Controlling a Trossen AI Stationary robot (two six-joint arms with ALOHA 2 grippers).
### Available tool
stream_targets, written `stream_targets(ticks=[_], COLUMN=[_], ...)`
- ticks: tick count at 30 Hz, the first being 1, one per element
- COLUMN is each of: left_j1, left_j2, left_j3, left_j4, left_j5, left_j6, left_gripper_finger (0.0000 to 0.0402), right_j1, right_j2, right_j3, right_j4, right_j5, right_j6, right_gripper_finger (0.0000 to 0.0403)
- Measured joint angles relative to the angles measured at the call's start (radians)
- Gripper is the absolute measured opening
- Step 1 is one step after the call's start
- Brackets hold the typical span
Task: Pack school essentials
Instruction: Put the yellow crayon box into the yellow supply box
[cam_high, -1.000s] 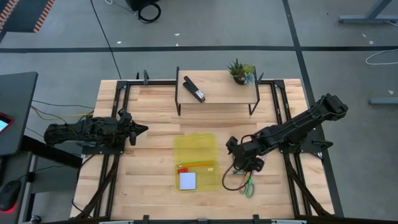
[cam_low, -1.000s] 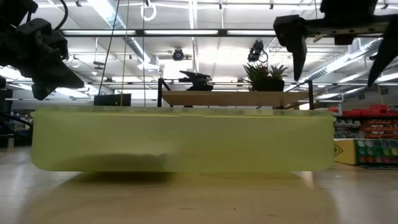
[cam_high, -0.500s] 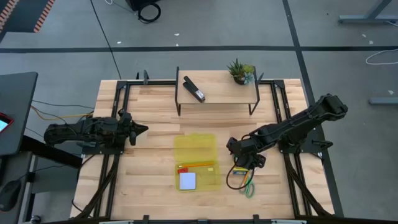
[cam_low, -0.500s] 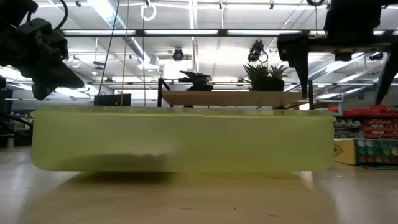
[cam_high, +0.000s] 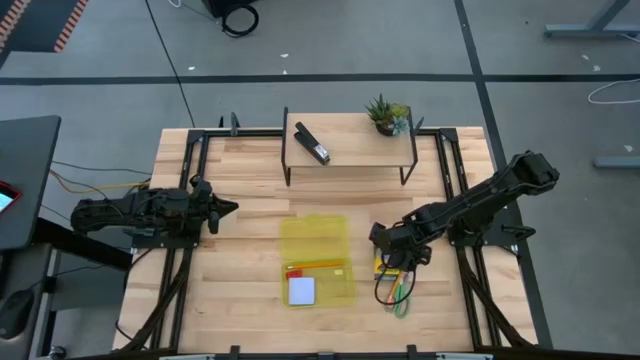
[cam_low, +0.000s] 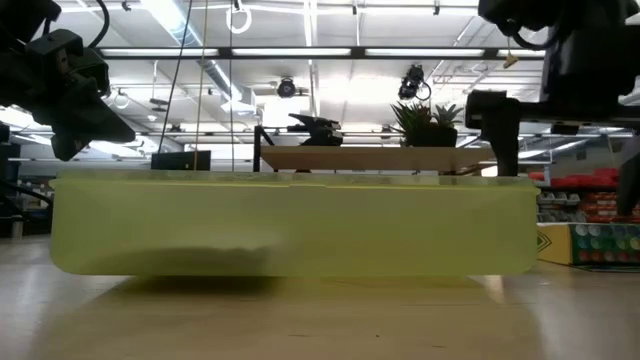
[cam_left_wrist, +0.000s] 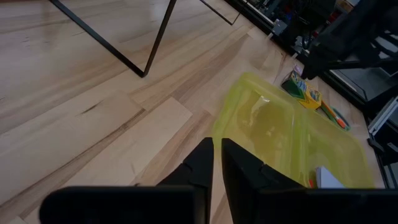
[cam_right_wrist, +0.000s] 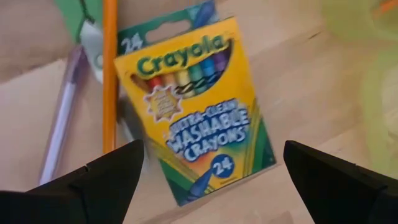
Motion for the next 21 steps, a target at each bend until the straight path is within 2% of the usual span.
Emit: stream_targets(ticks=[13,21], left_j1=[0.000,0.000], left_j2=[0.000,0.000], left_j3=[0.000,0.000], left_j4=[0.000,0.000], left_j5=[0.000,0.000], left_j6=[0.000,0.000], left_gripper_finger=[0.0030,0.0040], right_j1=[-0.001,-0.002], right_j2=[0.000,0.000], right_j3=[-0.028,-0.034], right_j4=[0.061,0.065], right_j5=[0.005,-0.070], right_j6=[-0.091,-0.121], right_gripper_finger=[0.0394,0.0394])
